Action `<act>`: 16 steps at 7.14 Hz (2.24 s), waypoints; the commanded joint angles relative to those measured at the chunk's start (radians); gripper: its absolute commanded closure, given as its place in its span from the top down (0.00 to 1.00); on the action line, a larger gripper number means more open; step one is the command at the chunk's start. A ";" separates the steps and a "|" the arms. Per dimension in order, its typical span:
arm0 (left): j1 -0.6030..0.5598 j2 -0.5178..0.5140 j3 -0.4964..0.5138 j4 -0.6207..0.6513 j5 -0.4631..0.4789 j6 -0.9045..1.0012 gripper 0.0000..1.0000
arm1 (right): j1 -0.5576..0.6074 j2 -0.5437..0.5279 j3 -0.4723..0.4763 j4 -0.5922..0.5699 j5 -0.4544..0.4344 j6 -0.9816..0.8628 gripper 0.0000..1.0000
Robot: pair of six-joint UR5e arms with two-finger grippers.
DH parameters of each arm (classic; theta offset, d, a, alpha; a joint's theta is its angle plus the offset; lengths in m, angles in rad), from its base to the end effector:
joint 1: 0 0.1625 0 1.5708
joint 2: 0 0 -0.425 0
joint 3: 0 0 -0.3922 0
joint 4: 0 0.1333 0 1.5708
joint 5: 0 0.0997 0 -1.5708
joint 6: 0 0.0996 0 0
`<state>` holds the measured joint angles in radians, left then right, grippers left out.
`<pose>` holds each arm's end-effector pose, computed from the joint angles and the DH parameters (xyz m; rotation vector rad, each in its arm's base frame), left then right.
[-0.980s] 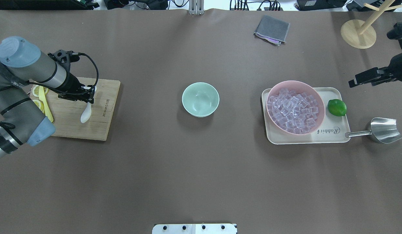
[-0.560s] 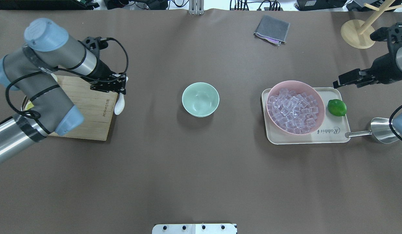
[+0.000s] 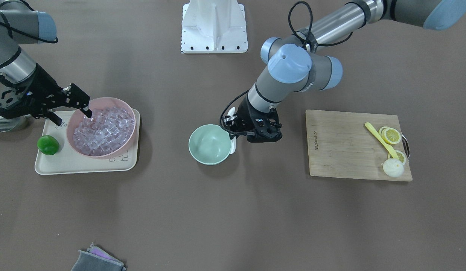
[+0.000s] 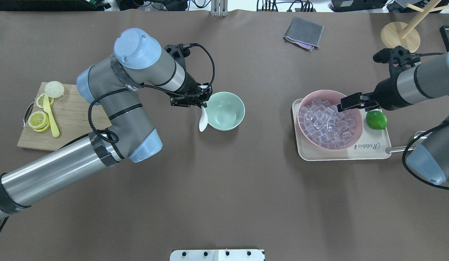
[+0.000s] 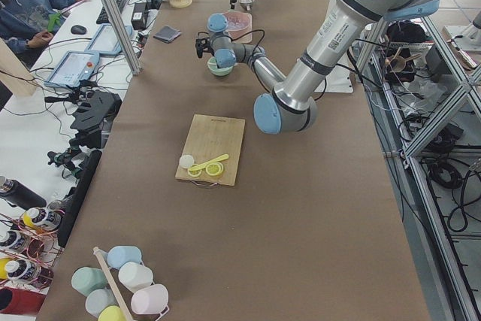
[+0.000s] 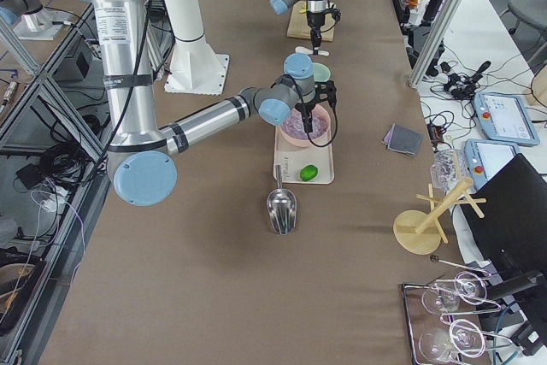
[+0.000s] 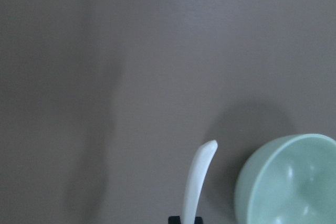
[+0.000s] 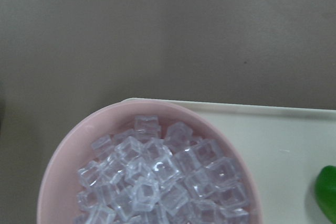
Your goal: Put spoon and ice into bowl
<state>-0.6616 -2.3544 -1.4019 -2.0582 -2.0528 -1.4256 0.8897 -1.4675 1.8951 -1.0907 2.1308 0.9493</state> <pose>0.5336 -0.5259 0.1883 0.0267 1.1607 -0.1917 -0.2704 -0.4613 0.3960 0.2260 -0.9968 -0.0096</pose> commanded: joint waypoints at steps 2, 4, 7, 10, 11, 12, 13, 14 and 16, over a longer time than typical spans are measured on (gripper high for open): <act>0.031 -0.164 0.174 -0.073 0.130 -0.012 0.00 | -0.084 0.018 0.009 0.000 -0.092 0.062 0.94; 0.031 -0.178 0.246 -0.183 0.170 -0.010 0.00 | -0.089 0.018 0.003 -0.002 -0.121 0.150 0.93; 0.033 -0.186 0.268 -0.212 0.191 -0.009 0.00 | -0.133 0.030 -0.007 -0.002 -0.192 0.233 0.93; 0.033 -0.184 0.264 -0.229 0.191 -0.009 0.91 | -0.161 0.041 -0.021 -0.002 -0.245 0.293 0.81; 0.033 -0.184 0.259 -0.229 0.191 -0.009 0.94 | -0.160 0.041 -0.030 -0.002 -0.270 0.293 0.80; 0.033 -0.184 0.247 -0.229 0.191 -0.010 0.96 | -0.161 0.041 -0.039 -0.002 -0.279 0.293 0.74; 0.031 -0.181 0.232 -0.227 0.191 -0.010 0.97 | -0.161 0.042 -0.047 -0.002 -0.284 0.293 0.73; 0.031 -0.166 0.222 -0.227 0.191 -0.010 0.97 | -0.163 0.056 -0.053 -0.003 -0.285 0.293 0.73; 0.030 -0.161 0.213 -0.227 0.191 -0.010 0.97 | -0.163 0.096 -0.099 -0.002 -0.284 0.327 0.70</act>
<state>-0.6313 -2.5190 -1.1828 -2.2857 -1.8622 -1.4358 0.7275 -1.3939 1.8204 -1.0926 1.8464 1.2548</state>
